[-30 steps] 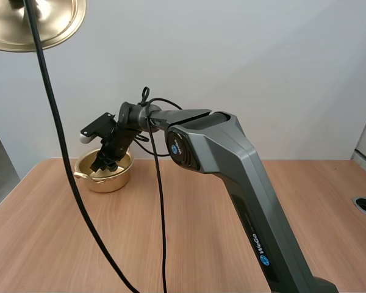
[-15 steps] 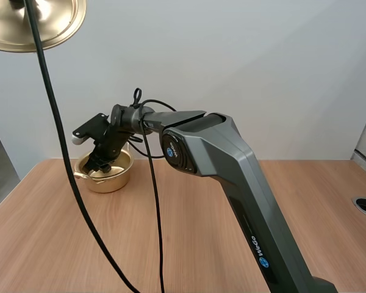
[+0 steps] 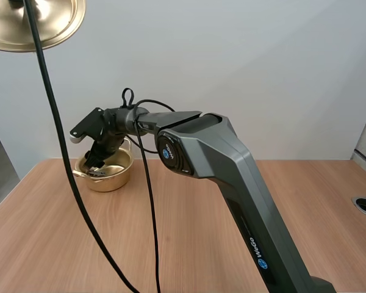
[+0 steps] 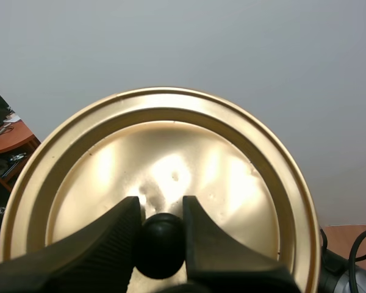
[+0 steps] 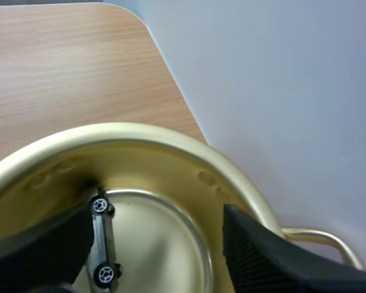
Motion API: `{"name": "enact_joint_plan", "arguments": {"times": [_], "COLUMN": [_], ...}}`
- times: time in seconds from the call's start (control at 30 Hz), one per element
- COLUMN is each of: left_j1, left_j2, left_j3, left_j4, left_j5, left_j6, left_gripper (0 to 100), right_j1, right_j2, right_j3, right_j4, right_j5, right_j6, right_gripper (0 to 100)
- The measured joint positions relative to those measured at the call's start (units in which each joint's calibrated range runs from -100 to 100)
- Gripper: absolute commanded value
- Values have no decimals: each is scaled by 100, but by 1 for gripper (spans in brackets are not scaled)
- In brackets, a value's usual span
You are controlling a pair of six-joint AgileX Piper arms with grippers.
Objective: Open the pot, put the car inside, and close it
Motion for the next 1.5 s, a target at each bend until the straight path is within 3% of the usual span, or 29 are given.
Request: {"name": "enact_joint_plan", "arguments": {"times": [0.1, 0.13, 0.17, 0.2, 0.23, 0.63, 0.97, 1.23, 1.33, 1.5], "left_j1": [0, 0, 0, 0, 0, 0, 0, 0, 0, 0], "left_j2": [0, 0, 0, 0, 0, 77, 255, 416, 695, 1296], "left_j3": [0, 0, 0, 0, 0, 243, 1840, 3142, 3658, 4012], "left_j4": [0, 0, 0, 0, 0, 169, 350, 191, -53, -174], "left_j5": [0, 0, 0, 0, 0, -13, -154, -1679, -2502, -3641], "left_j6": [0, 0, 0, 0, 0, 39, -75, -114, -114, -156], "left_gripper": [0, 0, 0, 0, 0, 0, 0, 0, 0, 0], "right_j1": [-33, -53, -69, -78, -85, -445, -1305, -1927, -2035, -2085], "right_j2": [-148, -211, -266, -326, -404, -1700, -2628, -3921, -4249, -5708], "right_j3": [0, 0, 0, 0, 0, 0, 607, 1849, 2151, 3282], "right_j4": [-548, -707, -843, -935, -1014, -793, 404, 805, 890, 942], "right_j5": [-62, 14, 67, 163, 218, 2164, 4468, 3948, 3755, 3716], "right_j6": [208, 222, 222, 201, 201, 1430, 1743, 1380, 1259, 1173], "right_gripper": [100, 94, 56, 9, 0, 0, 0, 0, 0, 0]}}
